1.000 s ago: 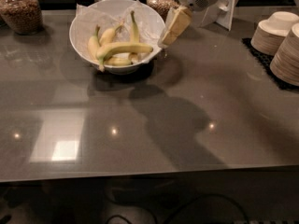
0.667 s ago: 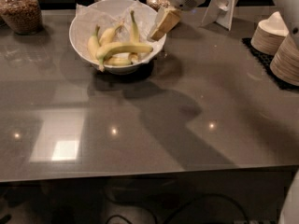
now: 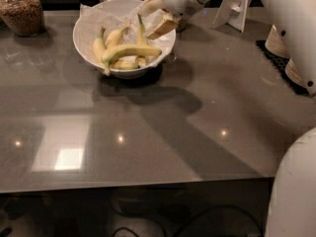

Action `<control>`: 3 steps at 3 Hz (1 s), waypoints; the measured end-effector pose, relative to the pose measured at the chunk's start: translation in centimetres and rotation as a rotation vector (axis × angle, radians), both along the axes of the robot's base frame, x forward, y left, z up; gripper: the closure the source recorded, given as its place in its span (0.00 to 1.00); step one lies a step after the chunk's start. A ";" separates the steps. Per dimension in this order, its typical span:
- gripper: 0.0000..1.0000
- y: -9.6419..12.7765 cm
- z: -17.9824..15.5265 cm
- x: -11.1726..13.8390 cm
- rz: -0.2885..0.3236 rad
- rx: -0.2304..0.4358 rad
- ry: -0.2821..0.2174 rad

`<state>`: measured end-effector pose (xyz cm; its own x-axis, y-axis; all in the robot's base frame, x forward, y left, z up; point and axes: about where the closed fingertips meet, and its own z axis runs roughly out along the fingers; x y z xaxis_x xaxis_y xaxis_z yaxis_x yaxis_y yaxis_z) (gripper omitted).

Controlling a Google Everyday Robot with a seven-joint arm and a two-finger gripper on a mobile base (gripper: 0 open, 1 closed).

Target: Pick banana from white bowl

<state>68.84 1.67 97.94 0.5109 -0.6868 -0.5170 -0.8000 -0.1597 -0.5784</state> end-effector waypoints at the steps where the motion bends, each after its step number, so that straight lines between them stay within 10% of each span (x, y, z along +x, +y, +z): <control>1: 0.49 0.8 -2.4 -0.1 0.036 -0.026 0.043; 3: 0.46 2.5 -6.0 1.3 0.082 -0.056 0.088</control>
Offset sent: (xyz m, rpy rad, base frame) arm 0.0079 0.0200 -0.0653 -0.0653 0.1087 0.0871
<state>70.16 4.19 91.96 0.5206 -0.6740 -0.5242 -0.8303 -0.2568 -0.4946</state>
